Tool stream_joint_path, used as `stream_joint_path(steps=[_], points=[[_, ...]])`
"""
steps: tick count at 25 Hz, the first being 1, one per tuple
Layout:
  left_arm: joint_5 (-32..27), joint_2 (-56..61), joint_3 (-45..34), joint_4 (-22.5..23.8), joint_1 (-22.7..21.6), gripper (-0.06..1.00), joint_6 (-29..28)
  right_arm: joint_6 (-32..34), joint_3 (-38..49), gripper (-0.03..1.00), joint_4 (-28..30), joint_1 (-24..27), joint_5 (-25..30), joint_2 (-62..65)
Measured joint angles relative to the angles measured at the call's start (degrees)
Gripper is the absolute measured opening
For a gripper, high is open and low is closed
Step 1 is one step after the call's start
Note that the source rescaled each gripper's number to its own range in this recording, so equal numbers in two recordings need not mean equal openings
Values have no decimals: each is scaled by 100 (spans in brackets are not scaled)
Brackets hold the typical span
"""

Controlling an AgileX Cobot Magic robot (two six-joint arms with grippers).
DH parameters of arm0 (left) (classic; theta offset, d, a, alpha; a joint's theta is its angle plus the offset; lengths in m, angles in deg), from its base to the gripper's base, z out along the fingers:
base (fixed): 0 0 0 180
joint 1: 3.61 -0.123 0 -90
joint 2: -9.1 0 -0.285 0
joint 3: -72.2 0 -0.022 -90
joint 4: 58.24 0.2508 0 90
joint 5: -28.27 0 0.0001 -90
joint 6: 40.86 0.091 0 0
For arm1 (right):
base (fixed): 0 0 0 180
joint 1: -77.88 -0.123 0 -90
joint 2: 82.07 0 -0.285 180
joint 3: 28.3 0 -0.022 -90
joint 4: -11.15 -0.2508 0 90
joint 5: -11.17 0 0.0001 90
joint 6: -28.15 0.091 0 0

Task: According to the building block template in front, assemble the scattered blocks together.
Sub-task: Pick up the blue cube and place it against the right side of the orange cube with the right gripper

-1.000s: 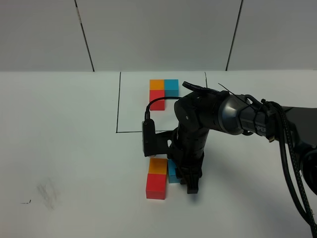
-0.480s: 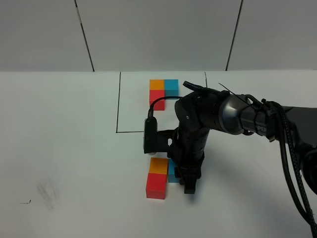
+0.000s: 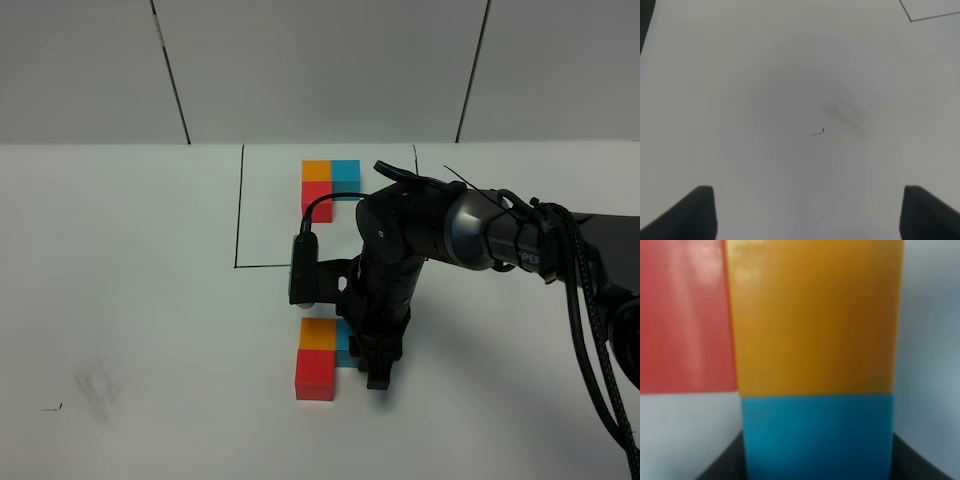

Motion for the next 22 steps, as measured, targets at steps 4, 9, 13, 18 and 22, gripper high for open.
stream_joint_path(steps=[4, 9, 13, 18, 22], points=[[0, 0, 0, 0, 0, 99, 0, 11, 0, 3, 0, 0, 0, 0], [0, 0, 0, 0, 0, 99, 0, 22, 0, 37, -6, 0, -19, 21], [0, 0, 0, 0, 0, 99, 0, 258, 0, 51, 256, 0, -19, 172], [0, 0, 0, 0, 0, 99, 0, 1035, 0, 53, 1055, 0, 274, 441], [2, 0, 0, 0, 0, 99, 0, 1638, 0, 54, 1363, 0, 713, 755]])
